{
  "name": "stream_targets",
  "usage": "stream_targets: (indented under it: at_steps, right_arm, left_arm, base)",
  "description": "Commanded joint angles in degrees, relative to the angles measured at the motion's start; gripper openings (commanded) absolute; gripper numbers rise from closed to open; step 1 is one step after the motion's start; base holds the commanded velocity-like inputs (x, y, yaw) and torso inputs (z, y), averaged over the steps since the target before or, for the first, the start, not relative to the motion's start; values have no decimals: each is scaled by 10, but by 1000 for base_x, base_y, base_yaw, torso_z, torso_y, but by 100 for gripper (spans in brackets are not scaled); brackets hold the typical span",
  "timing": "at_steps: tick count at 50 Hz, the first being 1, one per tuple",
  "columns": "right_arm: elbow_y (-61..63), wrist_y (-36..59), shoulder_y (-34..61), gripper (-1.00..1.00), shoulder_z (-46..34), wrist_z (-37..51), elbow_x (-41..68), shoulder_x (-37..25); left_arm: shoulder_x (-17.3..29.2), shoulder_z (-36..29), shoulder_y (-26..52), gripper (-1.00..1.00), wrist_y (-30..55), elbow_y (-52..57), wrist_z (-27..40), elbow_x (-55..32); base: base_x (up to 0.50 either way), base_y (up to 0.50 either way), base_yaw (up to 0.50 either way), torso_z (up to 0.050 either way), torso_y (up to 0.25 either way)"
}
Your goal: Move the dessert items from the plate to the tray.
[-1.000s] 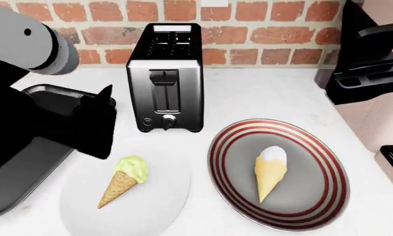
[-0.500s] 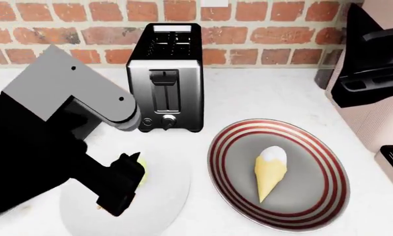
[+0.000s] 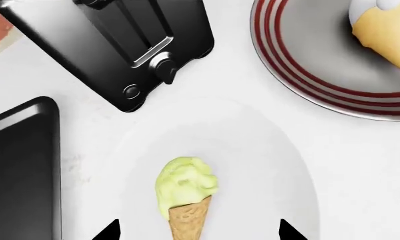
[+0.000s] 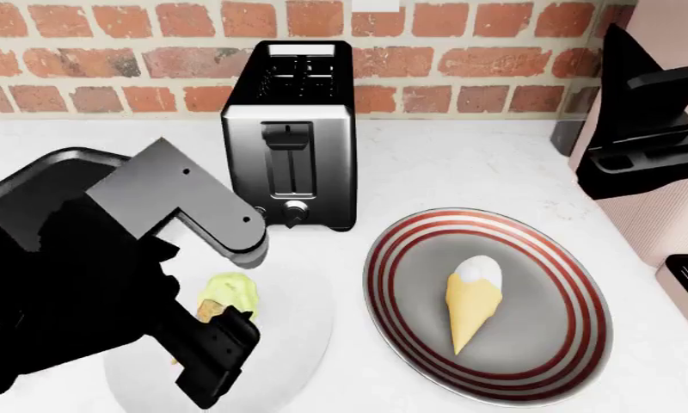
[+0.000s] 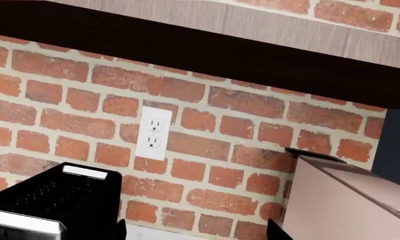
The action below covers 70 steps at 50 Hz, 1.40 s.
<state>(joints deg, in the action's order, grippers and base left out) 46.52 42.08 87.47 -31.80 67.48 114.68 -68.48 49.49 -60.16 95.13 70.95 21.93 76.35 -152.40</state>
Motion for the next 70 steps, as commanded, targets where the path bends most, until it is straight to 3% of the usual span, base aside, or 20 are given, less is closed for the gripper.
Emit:
stream_targets:
  at_steps: [1,14,34,70]
  right_arm:
    - [1,0,-10,100,-1,-3,-8,-1]
    - [7,-10,-32,100,1,-11,-19,-8]
    - [7,-10,-38,100,3,-13,-25,-10]
    - [11,-17,-61,100,7,-19,-38,-16]
  left_arm:
    - [-15,9,-42,100,31,-36,-46,51]
    - [-25,16,-123,100,52,-43,-89,129]
    - [-4,3,-98,100,53,-59,-84,122]
    - [-11,13,-164,100,53,-68,-138,213]
  base:
    - [0,0,0,0,0]
    - [0,0,0,0,0]
    - [0,0,0,0,0]
    - [0,0,0,0,0]
